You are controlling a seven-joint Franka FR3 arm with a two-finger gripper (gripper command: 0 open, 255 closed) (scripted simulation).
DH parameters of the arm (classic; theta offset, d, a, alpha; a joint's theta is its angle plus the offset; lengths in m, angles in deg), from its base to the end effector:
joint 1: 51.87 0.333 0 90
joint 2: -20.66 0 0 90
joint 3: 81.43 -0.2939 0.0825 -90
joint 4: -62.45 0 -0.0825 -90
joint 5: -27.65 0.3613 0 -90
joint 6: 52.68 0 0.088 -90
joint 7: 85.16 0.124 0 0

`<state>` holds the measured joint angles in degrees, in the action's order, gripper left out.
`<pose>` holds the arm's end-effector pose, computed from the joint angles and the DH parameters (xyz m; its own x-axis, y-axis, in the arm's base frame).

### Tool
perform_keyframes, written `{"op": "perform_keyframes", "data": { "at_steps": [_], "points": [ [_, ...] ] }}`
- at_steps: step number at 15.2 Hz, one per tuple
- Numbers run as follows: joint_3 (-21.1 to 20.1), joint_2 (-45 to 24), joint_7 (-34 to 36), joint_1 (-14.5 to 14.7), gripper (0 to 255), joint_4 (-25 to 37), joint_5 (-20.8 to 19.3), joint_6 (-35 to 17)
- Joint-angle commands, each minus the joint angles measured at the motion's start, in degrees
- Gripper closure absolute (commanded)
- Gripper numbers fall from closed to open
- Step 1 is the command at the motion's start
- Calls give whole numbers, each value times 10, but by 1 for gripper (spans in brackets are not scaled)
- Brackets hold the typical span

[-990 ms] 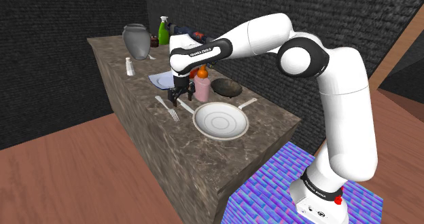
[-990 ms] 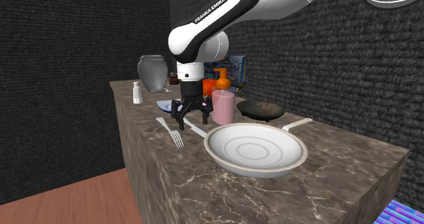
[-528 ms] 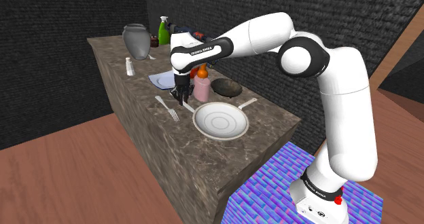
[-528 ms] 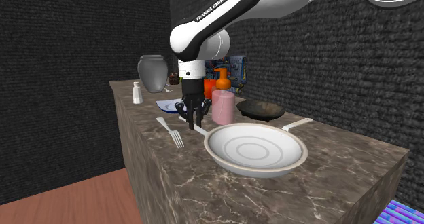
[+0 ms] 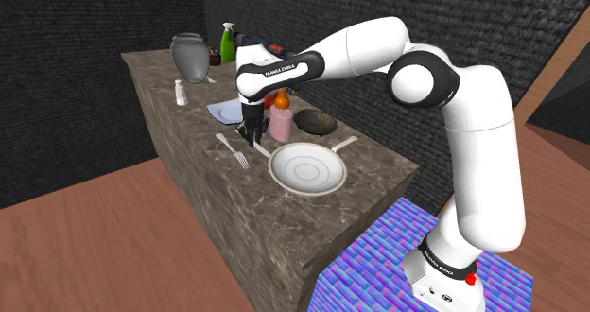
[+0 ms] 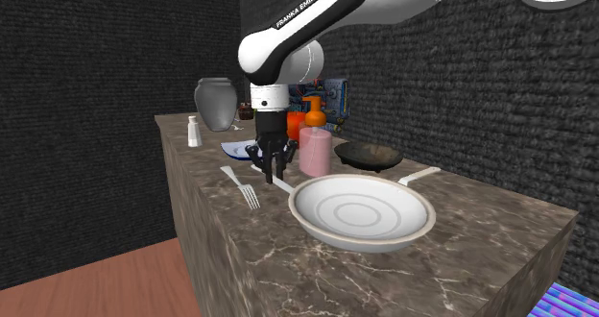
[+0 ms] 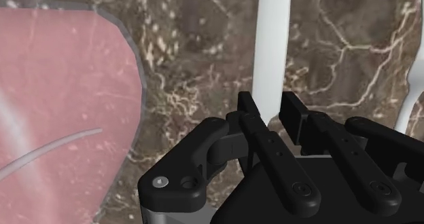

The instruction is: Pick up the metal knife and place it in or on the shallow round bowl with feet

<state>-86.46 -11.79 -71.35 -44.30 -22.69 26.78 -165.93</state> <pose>0.6501 0.1357 0.3134 0.9965 -0.0258 -0.0795 -0.0271 -0.9995 -0.0150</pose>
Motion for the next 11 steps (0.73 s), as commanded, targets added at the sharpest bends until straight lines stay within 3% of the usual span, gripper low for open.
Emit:
{"op": "perform_keyframes", "data": {
  "at_steps": [1,11],
  "points": [
    [-1,4,0,1,255,6,1,12],
    [-2,25,1,1,255,50,2,78]
  ]
}}
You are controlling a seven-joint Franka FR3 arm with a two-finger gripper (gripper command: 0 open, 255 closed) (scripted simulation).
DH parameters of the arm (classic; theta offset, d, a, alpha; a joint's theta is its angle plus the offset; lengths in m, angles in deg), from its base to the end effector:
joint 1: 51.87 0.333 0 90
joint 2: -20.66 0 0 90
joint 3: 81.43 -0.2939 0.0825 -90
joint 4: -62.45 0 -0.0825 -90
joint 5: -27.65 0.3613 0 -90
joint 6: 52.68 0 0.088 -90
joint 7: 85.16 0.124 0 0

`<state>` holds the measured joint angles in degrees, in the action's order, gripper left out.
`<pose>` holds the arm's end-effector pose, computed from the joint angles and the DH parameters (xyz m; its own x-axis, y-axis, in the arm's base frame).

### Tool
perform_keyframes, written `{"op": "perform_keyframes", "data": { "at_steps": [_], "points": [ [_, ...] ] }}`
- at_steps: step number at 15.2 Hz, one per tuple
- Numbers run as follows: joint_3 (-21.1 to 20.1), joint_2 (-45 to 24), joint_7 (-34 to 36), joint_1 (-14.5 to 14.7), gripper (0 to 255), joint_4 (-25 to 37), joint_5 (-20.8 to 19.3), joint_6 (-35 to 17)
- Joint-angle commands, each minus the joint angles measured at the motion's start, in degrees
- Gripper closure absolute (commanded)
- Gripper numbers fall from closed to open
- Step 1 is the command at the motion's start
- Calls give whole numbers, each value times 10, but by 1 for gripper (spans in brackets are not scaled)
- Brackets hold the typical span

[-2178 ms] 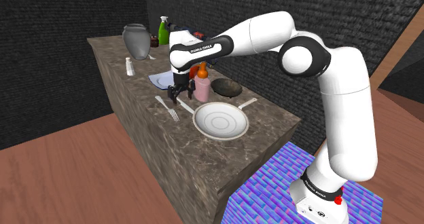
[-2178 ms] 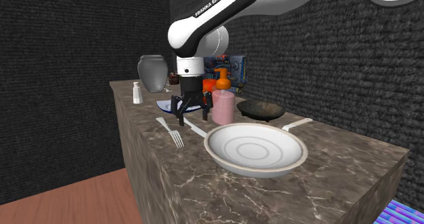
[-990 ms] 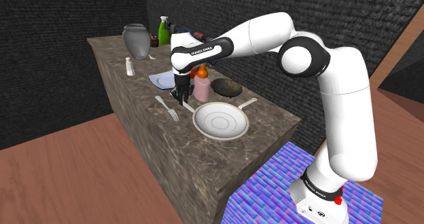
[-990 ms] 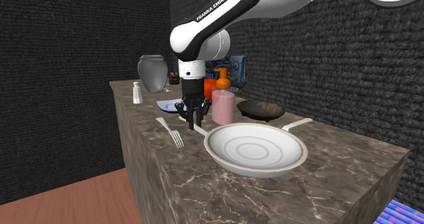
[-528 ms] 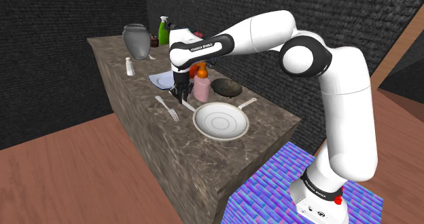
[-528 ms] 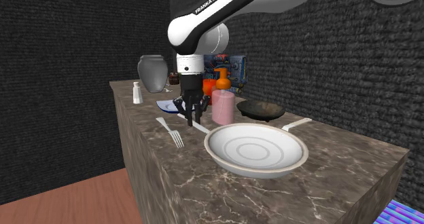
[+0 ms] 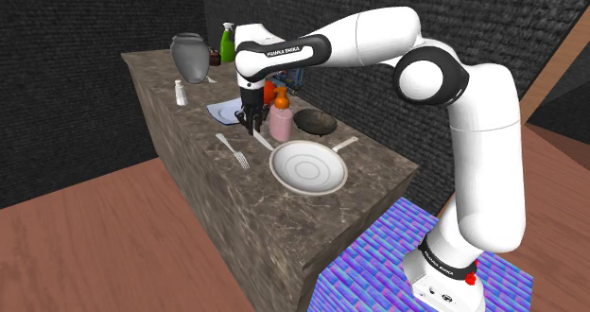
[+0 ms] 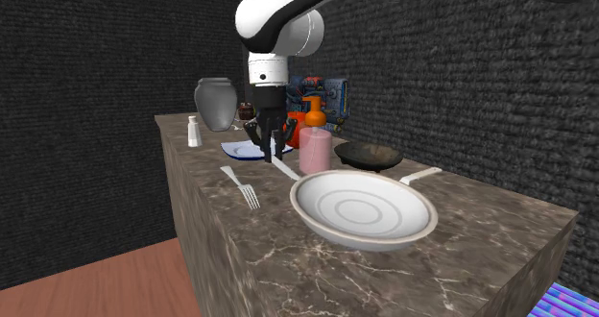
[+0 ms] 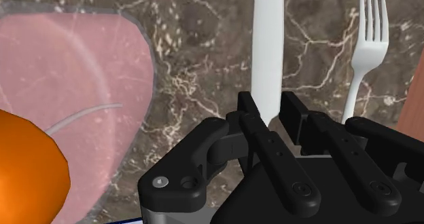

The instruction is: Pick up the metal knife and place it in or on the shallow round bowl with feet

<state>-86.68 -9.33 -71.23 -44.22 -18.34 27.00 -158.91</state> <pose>0.6488 0.1376 0.3658 0.9962 -0.0241 -0.0835 -0.0255 -0.9996 -0.0155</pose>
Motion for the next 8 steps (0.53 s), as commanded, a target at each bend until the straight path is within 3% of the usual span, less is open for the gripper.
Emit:
{"op": "perform_keyframes", "data": {
  "at_steps": [1,8],
  "points": [
    [0,2,0,0,255,12,0,14],
    [-1,9,1,0,255,56,1,65]
  ]
}}
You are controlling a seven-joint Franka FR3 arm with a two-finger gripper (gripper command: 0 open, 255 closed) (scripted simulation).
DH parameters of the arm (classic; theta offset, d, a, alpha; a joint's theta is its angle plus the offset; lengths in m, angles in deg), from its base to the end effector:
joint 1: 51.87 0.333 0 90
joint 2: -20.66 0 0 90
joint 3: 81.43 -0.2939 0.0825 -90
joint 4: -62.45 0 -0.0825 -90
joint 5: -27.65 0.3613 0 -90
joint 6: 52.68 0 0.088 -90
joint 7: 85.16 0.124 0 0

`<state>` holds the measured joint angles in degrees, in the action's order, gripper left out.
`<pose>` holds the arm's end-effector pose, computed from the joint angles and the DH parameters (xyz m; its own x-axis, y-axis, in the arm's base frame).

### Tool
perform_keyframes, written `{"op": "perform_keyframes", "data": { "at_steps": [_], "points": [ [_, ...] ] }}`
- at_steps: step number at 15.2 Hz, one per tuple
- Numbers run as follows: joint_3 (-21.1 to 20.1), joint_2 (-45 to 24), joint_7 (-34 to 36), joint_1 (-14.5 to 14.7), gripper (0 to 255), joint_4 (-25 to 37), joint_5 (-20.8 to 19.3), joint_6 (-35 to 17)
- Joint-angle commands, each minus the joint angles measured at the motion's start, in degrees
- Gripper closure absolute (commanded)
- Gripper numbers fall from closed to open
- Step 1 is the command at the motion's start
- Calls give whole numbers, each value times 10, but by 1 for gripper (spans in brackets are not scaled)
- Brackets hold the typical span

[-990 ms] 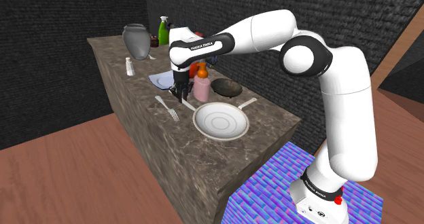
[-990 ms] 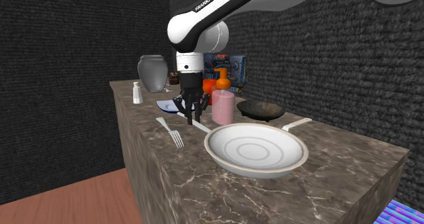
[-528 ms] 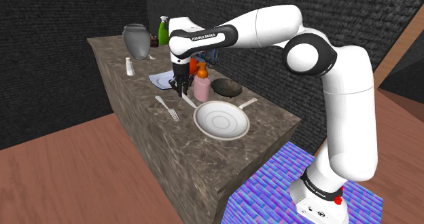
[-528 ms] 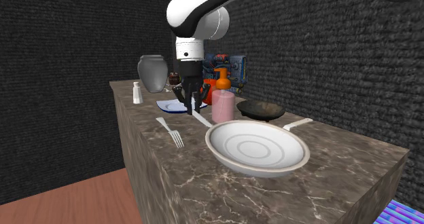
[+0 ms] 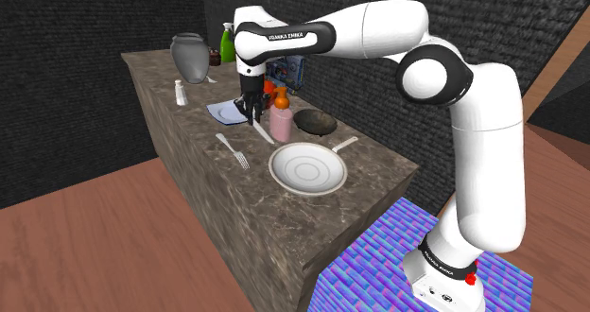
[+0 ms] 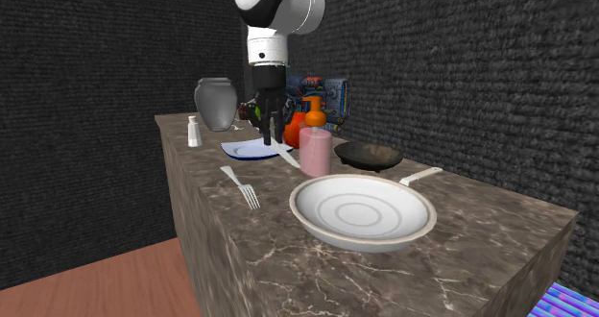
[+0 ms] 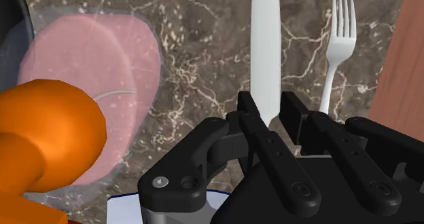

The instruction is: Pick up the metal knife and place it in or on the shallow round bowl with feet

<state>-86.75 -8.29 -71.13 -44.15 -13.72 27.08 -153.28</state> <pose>0.6481 0.1378 0.4062 0.9962 -0.0242 -0.0831 -0.0255 -0.9996 -0.0156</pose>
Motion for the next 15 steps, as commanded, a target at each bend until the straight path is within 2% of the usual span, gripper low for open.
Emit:
{"op": "perform_keyframes", "data": {
  "at_steps": [1,2,8,15],
  "points": [
    [0,-1,0,0,255,17,0,16],
    [0,-1,0,0,255,24,0,23],
    [17,68,-66,-51,255,-78,7,-8],
    [45,119,-148,-106,255,-149,12,-27]
  ]
}}
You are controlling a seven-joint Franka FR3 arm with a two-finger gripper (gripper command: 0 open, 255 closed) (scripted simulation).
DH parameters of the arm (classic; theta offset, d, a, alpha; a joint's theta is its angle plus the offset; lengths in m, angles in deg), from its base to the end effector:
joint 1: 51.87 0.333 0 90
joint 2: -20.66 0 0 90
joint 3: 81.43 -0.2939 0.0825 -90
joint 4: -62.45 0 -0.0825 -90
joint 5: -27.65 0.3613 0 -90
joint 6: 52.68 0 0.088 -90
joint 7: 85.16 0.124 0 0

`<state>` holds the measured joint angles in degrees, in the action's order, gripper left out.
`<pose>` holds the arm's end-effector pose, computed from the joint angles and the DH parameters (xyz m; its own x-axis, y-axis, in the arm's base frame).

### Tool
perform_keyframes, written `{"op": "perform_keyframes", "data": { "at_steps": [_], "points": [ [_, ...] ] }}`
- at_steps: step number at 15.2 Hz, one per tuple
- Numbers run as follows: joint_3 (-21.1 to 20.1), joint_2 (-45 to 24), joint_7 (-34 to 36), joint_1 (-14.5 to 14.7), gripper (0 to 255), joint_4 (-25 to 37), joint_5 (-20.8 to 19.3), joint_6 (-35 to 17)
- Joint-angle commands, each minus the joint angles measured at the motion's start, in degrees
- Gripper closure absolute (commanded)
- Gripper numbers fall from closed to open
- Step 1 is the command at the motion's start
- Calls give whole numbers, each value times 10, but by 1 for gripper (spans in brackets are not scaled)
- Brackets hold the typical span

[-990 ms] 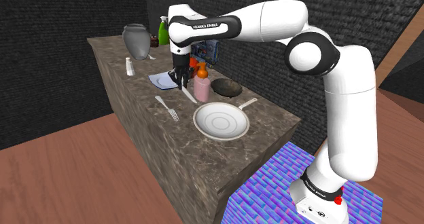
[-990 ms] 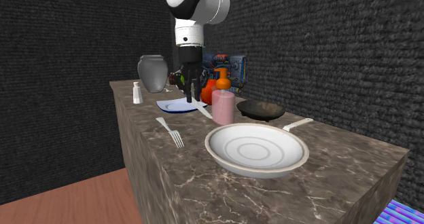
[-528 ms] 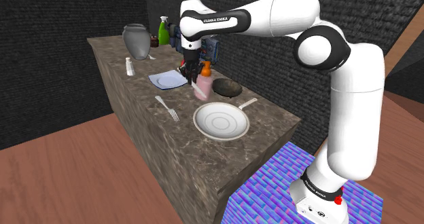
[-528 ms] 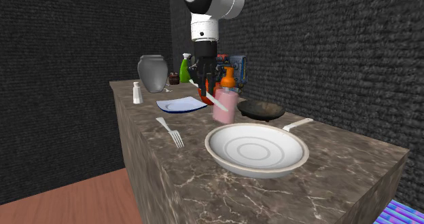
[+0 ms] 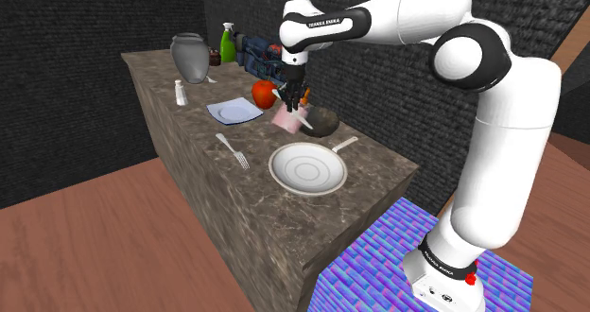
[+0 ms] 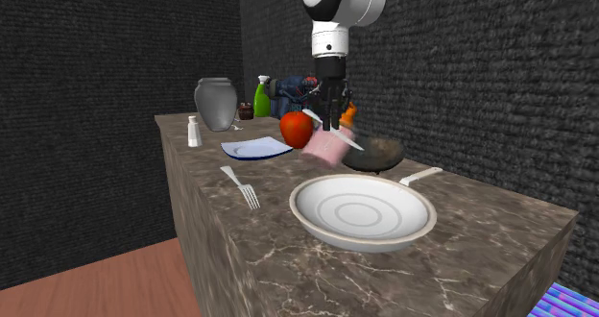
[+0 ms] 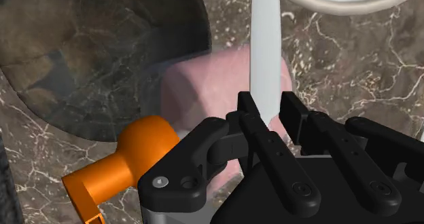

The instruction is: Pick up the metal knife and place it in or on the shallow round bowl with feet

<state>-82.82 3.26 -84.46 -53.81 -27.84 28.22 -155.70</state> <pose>0.6135 -0.0062 0.4269 0.9964 -0.0245 -0.0816 -0.0259 -0.9995 -0.0157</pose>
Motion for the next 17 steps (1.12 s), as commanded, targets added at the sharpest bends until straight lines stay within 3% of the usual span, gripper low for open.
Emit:
{"op": "perform_keyframes", "data": {
  "at_steps": [1,8,17],
  "points": [
    [10,8,-27,-17,255,-14,1,-5],
    [42,29,-113,-71,255,-41,2,-10],
    [43,16,-116,-73,255,-85,3,-67]
  ]
}}
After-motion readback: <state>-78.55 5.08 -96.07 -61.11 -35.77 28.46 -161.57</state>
